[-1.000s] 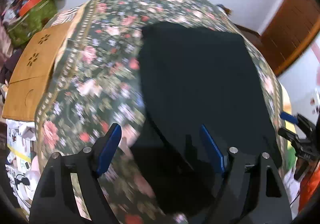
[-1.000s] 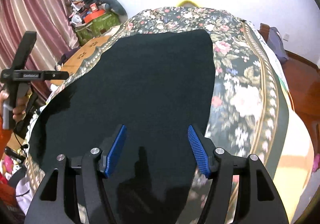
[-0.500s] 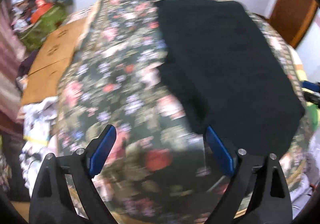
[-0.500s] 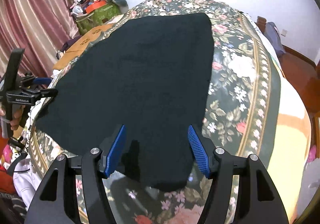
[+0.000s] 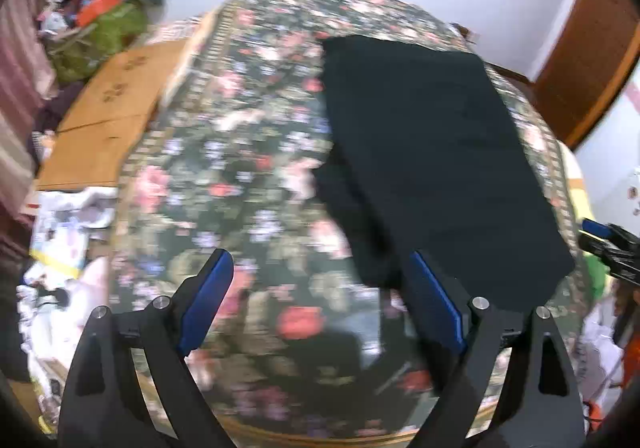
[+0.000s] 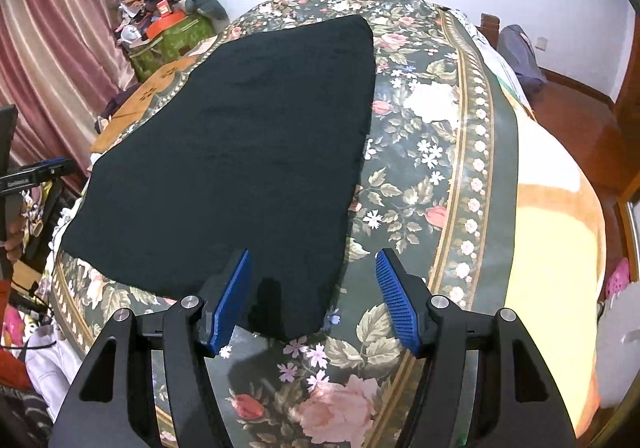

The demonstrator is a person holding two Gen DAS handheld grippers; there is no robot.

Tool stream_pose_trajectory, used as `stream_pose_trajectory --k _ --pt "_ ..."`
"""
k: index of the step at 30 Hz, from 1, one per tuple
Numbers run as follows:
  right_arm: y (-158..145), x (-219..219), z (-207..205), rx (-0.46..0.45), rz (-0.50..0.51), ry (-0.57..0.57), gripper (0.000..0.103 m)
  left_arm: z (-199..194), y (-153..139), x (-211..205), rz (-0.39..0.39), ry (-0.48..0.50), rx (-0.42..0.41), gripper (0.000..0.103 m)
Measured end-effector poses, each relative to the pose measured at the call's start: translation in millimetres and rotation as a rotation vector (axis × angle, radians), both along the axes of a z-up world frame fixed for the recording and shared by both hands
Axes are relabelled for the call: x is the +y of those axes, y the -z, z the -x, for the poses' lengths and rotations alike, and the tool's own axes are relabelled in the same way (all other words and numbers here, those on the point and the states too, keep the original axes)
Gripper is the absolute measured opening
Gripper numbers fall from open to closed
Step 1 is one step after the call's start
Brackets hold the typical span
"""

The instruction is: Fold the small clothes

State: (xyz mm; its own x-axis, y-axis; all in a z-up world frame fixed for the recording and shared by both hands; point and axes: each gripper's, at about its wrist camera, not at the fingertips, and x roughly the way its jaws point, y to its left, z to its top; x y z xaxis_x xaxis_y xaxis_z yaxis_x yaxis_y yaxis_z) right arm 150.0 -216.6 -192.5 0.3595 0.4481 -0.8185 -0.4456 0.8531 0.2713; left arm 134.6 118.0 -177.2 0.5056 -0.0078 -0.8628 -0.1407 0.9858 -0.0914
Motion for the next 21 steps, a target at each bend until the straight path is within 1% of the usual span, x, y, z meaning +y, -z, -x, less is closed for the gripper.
stream_pose_trajectory --k 2,7,9,11,14,15,16,17,18,19,20,21 --pt "4 3 -2 0.009 -0.009 -0.005 0.060 -6 8 -13 0.030 0.033 0.019 0.090" --pt "22 10 -10 0.054 -0.006 -0.015 0.060 -23 36 -34 0.052 0.064 0.087 0.090" --pt "31 10 -16 0.080 -0.003 -0.007 0.060 -25 39 -33 0.090 0.049 0.075 0.089" --pt "37 9 -23 0.106 -0.037 0.006 0.060 -28 41 -29 0.124 0.045 0.067 0.084" --pt "41 8 -32 0.143 -0.105 0.025 0.061 -31 39 -28 0.151 0.045 0.050 0.073" --pt "41 10 -33 0.147 -0.115 0.025 0.061 -31 38 -27 0.154 0.048 0.042 0.068" --pt "41 11 -33 0.146 -0.120 0.021 0.060 -32 38 -27 0.162 0.052 0.036 0.059" --pt "40 13 -33 0.140 -0.123 0.012 0.059 -32 38 -27 0.177 0.056 0.030 0.053" --pt "39 16 -32 0.135 -0.123 0.001 0.054 -32 38 -27 0.204 0.064 0.027 0.043" --pt "38 18 -31 0.131 -0.125 -0.004 0.052 -32 38 -27 0.224 0.066 0.026 0.034" --pt "37 19 -29 0.129 -0.135 -0.010 0.046 -32 39 -27 0.243 0.070 0.025 0.031" --pt "36 20 -28 0.130 -0.141 -0.015 0.040 -32 39 -27 0.264 0.073 0.024 0.025"
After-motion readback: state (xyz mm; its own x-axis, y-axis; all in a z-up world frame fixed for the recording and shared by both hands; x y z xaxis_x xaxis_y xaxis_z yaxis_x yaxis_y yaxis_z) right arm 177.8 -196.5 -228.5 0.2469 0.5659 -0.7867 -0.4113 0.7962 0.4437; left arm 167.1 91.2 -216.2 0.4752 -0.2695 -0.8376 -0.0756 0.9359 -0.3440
